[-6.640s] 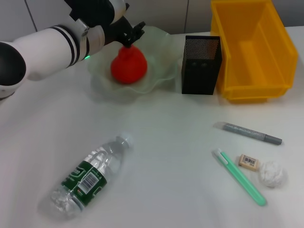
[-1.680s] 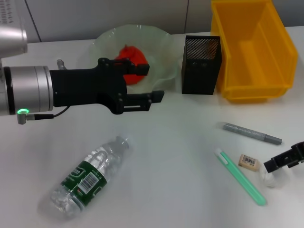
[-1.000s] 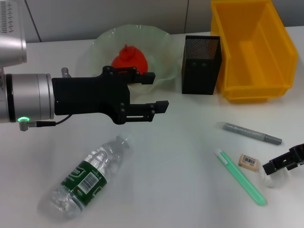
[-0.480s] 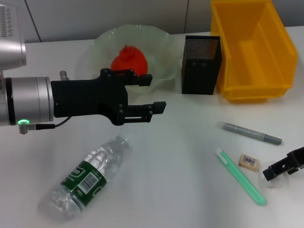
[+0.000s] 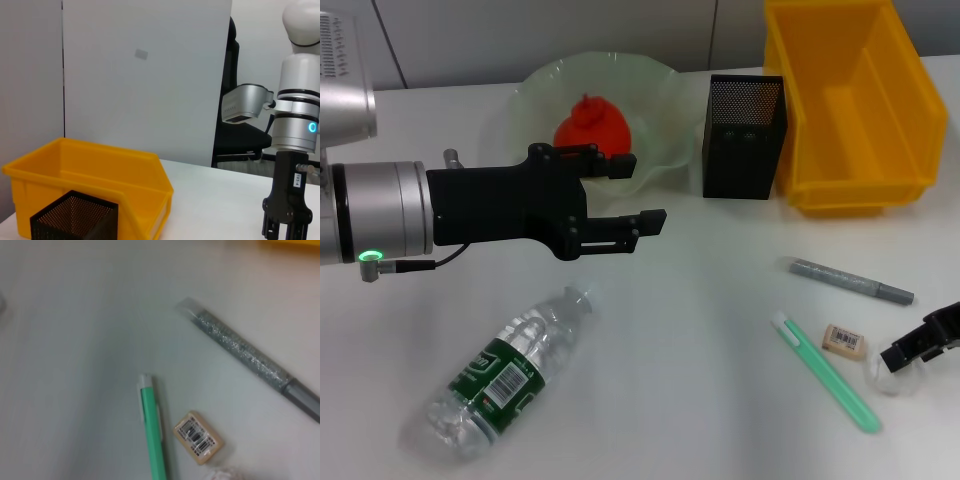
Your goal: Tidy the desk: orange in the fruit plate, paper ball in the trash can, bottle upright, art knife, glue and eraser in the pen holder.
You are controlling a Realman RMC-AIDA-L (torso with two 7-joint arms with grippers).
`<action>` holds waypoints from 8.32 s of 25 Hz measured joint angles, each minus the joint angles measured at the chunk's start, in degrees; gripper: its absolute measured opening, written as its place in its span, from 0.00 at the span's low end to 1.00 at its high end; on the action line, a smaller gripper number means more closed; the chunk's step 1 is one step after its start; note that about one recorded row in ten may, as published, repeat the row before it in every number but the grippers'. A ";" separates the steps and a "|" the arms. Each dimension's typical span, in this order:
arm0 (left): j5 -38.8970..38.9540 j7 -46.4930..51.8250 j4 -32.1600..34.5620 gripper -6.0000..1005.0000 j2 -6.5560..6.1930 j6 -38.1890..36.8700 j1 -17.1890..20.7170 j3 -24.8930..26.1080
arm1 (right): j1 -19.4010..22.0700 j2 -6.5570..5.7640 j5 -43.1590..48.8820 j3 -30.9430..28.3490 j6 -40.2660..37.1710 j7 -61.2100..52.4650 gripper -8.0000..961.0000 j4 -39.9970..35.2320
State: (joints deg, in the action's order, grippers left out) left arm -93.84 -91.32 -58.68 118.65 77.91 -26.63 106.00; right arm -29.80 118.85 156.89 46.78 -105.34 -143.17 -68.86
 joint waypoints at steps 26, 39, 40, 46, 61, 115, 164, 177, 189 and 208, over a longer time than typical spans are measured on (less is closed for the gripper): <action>-0.03 -0.09 0.69 0.72 0.00 -0.21 0.32 0.00 | -0.47 -0.06 0.16 0.33 1.31 1.26 0.42 2.17; 1.38 0.12 1.07 0.72 -0.08 -0.64 0.87 0.00 | 2.73 0.23 -5.47 0.29 -1.83 1.48 0.29 -8.21; 1.38 0.12 1.07 0.72 -0.08 -0.64 0.87 0.00 | 2.99 0.23 -5.83 0.10 -2.18 1.37 0.29 -9.75; 1.48 0.33 1.18 0.72 -0.09 -0.74 0.48 0.00 | 2.02 -0.88 -6.44 -3.44 -2.69 0.92 0.29 -15.73; 2.17 0.44 1.29 0.70 -0.09 -0.74 0.56 0.00 | -4.13 -4.81 -6.23 -7.45 7.61 1.47 0.28 -12.87; 2.86 1.91 2.17 0.52 -0.30 -0.62 1.06 0.08 | -9.95 -4.84 -8.38 -7.04 24.43 9.88 0.67 0.30; -45.09 48.45 -27.61 0.65 0.10 -10.97 1.50 -19.53 | 6.58 -0.15 -28.82 -3.50 16.01 21.61 0.69 2.49; -60.17 66.34 -33.28 0.65 0.09 -10.57 2.37 -32.05 | 8.42 0.11 -28.68 -3.34 15.54 24.75 0.69 3.00; -61.26 76.36 -37.24 0.65 0.18 -3.83 -0.53 -35.02 | 8.81 0.16 -28.63 -2.85 18.60 27.38 0.68 6.07; -67.92 85.09 -29.10 0.65 0.45 -7.00 -4.54 -41.32 | 9.24 0.17 -28.12 -1.33 19.82 28.65 0.68 6.55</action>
State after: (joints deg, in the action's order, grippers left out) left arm -161.75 -6.23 -87.78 119.10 70.90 -31.17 64.68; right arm -20.56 119.02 128.77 45.45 -85.51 -114.53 -62.31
